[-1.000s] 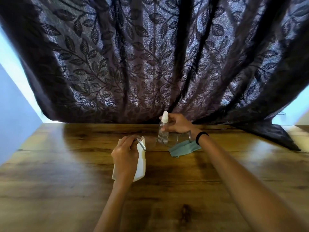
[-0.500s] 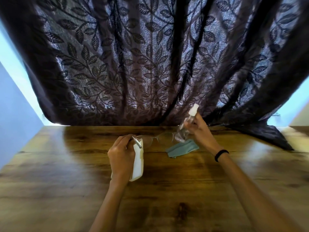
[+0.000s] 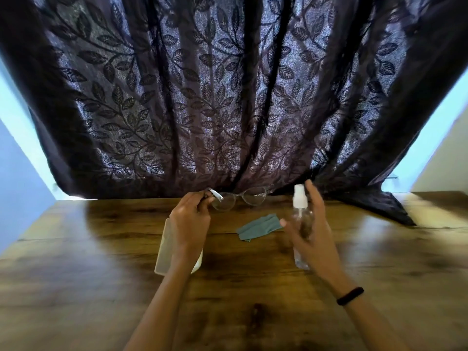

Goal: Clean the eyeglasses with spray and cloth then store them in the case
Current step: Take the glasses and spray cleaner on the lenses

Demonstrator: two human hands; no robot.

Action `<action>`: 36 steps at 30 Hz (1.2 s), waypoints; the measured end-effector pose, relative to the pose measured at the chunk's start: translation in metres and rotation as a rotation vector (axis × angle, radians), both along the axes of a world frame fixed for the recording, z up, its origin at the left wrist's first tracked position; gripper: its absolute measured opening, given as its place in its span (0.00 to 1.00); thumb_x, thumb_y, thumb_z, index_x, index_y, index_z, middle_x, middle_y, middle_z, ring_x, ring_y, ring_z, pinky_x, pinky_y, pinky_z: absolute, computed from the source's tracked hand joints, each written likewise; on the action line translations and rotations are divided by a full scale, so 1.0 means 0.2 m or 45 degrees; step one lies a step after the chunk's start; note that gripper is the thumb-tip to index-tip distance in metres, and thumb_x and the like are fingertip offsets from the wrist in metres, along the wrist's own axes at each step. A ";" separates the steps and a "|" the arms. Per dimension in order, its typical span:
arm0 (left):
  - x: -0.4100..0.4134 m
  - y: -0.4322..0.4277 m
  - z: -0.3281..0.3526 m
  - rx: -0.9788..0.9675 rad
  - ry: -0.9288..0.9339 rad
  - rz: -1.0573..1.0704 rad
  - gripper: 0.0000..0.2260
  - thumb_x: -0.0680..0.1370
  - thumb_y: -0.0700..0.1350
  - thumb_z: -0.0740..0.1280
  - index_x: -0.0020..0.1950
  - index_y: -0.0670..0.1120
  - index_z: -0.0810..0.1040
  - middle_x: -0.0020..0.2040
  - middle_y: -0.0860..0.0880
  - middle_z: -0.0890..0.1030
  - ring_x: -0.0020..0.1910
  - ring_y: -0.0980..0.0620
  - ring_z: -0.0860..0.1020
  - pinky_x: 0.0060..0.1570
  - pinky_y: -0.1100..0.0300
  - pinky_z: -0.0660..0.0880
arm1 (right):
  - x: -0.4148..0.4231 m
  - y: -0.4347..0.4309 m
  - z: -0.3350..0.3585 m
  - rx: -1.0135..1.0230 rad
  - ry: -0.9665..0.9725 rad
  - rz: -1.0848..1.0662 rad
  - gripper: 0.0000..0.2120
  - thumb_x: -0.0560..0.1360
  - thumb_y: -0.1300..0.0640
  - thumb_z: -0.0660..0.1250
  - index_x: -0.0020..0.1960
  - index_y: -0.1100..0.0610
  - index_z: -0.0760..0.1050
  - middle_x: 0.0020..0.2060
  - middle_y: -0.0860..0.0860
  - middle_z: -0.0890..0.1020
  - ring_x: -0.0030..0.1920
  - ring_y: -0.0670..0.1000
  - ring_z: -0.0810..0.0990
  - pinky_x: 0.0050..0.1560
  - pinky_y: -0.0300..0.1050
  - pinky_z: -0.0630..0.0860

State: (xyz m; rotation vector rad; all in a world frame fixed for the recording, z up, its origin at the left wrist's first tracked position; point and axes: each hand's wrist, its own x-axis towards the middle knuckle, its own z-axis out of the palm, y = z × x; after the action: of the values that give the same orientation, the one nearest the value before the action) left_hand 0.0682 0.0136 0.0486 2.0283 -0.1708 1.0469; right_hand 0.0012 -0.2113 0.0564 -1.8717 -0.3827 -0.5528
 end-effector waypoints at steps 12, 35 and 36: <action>-0.02 -0.06 0.10 0.028 -0.148 -0.020 0.04 0.69 0.34 0.65 0.36 0.36 0.79 0.32 0.42 0.80 0.31 0.54 0.74 0.36 0.71 0.68 | 0.02 0.28 0.04 -0.500 -0.183 -0.057 0.35 0.76 0.56 0.63 0.72 0.36 0.46 0.52 0.51 0.75 0.30 0.47 0.74 0.29 0.46 0.77; -0.02 -0.05 0.10 0.010 -0.179 -0.007 0.05 0.69 0.33 0.64 0.35 0.35 0.79 0.30 0.40 0.79 0.29 0.55 0.71 0.34 0.71 0.68 | 0.05 0.13 -0.02 -0.367 -0.204 -0.279 0.33 0.72 0.66 0.66 0.70 0.47 0.54 0.44 0.51 0.74 0.25 0.42 0.66 0.25 0.32 0.71; -0.01 -0.06 0.10 0.013 -0.182 -0.017 0.05 0.69 0.32 0.64 0.35 0.34 0.79 0.30 0.40 0.79 0.30 0.55 0.71 0.35 0.72 0.68 | 0.05 0.12 -0.02 -0.355 -0.205 -0.286 0.33 0.72 0.66 0.66 0.70 0.47 0.54 0.44 0.51 0.74 0.25 0.43 0.67 0.25 0.33 0.71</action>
State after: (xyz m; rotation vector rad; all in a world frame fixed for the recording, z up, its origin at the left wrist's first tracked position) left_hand 0.0656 0.0026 0.0679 1.9593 -0.2647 1.1852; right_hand 0.0113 -0.1864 0.0522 -2.1609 -0.3717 -0.8403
